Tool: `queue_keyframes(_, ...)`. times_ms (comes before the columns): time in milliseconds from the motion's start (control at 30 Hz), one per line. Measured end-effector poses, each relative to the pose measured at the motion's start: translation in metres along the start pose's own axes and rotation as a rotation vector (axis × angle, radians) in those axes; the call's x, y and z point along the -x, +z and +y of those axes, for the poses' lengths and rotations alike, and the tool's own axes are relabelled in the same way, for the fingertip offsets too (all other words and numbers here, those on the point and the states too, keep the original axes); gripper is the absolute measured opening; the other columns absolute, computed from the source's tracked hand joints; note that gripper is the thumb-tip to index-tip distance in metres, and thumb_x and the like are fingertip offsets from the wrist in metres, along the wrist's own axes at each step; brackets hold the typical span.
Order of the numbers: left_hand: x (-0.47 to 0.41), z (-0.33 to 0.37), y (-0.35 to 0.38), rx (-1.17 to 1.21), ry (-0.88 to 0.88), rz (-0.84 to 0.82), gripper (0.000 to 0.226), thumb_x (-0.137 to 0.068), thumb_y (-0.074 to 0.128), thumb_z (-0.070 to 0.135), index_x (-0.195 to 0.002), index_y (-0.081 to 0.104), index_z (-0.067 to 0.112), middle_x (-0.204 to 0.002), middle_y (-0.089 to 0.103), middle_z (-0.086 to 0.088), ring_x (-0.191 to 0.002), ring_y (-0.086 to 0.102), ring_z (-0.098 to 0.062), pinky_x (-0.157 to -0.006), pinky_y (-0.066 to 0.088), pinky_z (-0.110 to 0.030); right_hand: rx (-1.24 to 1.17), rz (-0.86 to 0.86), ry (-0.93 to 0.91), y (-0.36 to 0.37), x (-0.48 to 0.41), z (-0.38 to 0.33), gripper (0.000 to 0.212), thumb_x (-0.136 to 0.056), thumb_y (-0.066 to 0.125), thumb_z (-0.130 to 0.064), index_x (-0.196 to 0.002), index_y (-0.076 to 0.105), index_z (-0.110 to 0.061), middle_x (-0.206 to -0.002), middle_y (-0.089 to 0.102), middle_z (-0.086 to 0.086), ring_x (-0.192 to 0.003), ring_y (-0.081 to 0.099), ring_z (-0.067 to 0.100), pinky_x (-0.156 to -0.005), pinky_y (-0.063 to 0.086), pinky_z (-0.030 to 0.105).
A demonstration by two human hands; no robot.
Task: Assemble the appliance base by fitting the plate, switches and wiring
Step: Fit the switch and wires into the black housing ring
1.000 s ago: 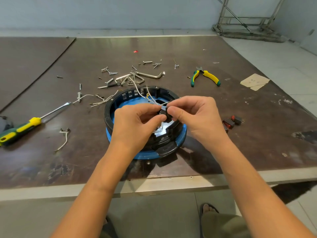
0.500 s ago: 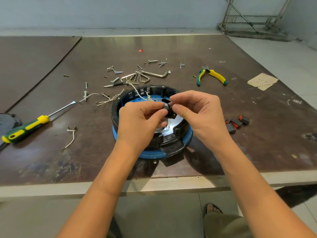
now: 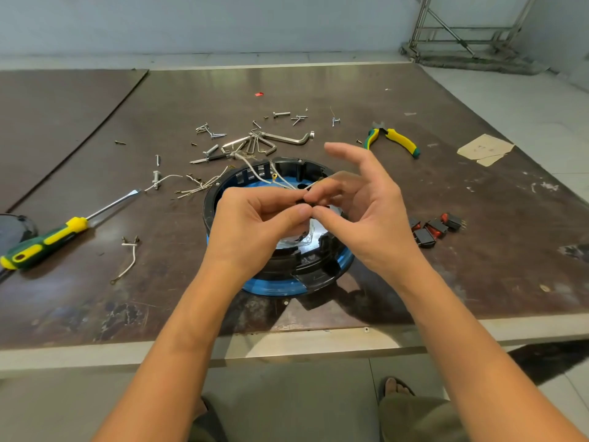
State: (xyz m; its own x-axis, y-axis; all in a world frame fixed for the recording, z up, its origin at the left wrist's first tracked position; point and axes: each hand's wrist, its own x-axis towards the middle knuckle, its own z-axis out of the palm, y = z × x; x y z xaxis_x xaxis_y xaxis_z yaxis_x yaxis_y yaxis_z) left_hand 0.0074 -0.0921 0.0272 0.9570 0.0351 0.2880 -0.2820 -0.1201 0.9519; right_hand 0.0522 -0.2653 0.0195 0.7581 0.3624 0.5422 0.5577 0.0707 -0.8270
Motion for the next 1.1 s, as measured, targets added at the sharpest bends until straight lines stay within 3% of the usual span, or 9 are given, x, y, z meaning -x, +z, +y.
queue_keyframes(100, 0.0005, 0.001, -0.001, 0.108, -0.021, 0.071, 0.024, -0.088, 0.068, -0.003, -0.111, 0.072, -0.001, -0.095, 0.078, -0.008, -0.087, 0.076, -0.023, -0.072, 0.06, -0.024, 0.049, 0.037, 0.035, -0.0011, 0.0021, 0.0018, 0.061, -0.083, 0.074, 0.004, -0.137, 0.049, -0.013, -0.107, 0.066, 0.007, -0.109, 0.064, 0.024, -0.093, 0.056, 0.038)
queue_keyframes(233, 0.0007, 0.0021, -0.0032, 0.109, -0.042, 0.086, 0.02, -0.093, 0.065, 0.002, -0.111, 0.071, 0.004, -0.094, 0.078, -0.007, -0.089, 0.076, -0.023, -0.073, 0.061, -0.026, 0.131, 0.098, 0.094, 0.0026, 0.0038, 0.0047, 0.028, -0.085, 0.075, -0.002, -0.112, 0.068, -0.009, -0.099, 0.072, 0.0, -0.096, 0.07, 0.019, -0.084, 0.06, 0.039)
queue_keyframes(400, -0.0008, 0.0006, -0.0028, -0.008, -0.018, 0.069, 0.018, -0.095, 0.065, 0.009, -0.112, 0.072, 0.009, -0.097, 0.077, -0.007, -0.091, 0.076, -0.023, -0.075, 0.063, -0.037, 0.016, 0.123, 0.132, 0.0014, 0.0036, 0.0036, 0.019, -0.085, 0.074, 0.001, -0.101, 0.071, -0.008, -0.091, 0.075, 0.005, -0.084, 0.074, 0.022, -0.077, 0.061, 0.037)
queue_keyframes(567, -0.0017, -0.0047, 0.0033, -0.136, 0.067, 0.21, 0.015, -0.094, 0.068, 0.016, -0.105, 0.077, 0.012, -0.103, 0.069, -0.006, -0.087, 0.074, -0.029, -0.076, 0.061, -0.045, -0.036, 0.144, 0.12, -0.0012, 0.0034, 0.0036, 0.012, -0.084, 0.076, -0.001, -0.093, 0.07, -0.007, -0.086, 0.075, 0.007, -0.08, 0.075, 0.024, -0.075, 0.061, 0.035)
queue_keyframes(700, -0.0026, -0.0042, 0.0026, -0.147, 0.083, 0.224, 0.019, -0.092, 0.07, 0.011, -0.11, 0.075, 0.007, -0.1, 0.072, -0.008, -0.084, 0.075, -0.026, -0.078, 0.061, -0.045, -0.086, 0.153, 0.125, -0.0018, 0.004, 0.0051, 0.013, -0.085, 0.074, 0.001, -0.094, 0.068, -0.007, -0.09, 0.075, 0.01, -0.085, 0.075, 0.027, -0.078, 0.061, 0.04)
queue_keyframes(800, -0.0017, -0.0027, 0.0025, -0.142, 0.074, 0.222, 0.022, -0.091, 0.069, 0.006, -0.113, 0.074, 0.006, -0.095, 0.076, -0.006, -0.077, 0.076, -0.018, -0.074, 0.062, -0.035, -0.156, 0.159, 0.132, -0.0037, 0.0025, 0.0054, 0.014, -0.086, 0.072, 0.003, -0.095, 0.066, -0.006, -0.094, 0.073, 0.018, -0.092, 0.073, 0.034, -0.081, 0.061, 0.047)
queue_keyframes(1000, -0.0002, -0.0004, 0.0043, -0.059, 0.012, 0.157, 0.015, -0.091, 0.066, -0.002, -0.104, 0.072, 0.001, -0.086, 0.077, -0.011, -0.076, 0.076, -0.022, -0.07, 0.062, -0.031, -0.103, 0.1, 0.129, -0.0055, 0.0022, 0.0054, 0.029, -0.087, 0.07, 0.004, -0.114, 0.067, -0.004, -0.091, 0.069, 0.018, -0.088, 0.071, 0.032, -0.083, 0.06, 0.038)
queue_keyframes(1100, 0.0002, 0.0013, 0.0027, 0.056, -0.044, 0.164, 0.013, -0.091, 0.066, -0.003, -0.103, 0.07, -0.003, -0.088, 0.077, -0.012, -0.08, 0.076, -0.025, -0.069, 0.062, -0.029, -0.112, 0.085, 0.122, -0.0058, 0.0024, 0.0044, 0.027, -0.087, 0.069, 0.005, -0.112, 0.072, -0.006, -0.095, 0.075, 0.006, -0.09, 0.074, 0.026, -0.083, 0.059, 0.036)
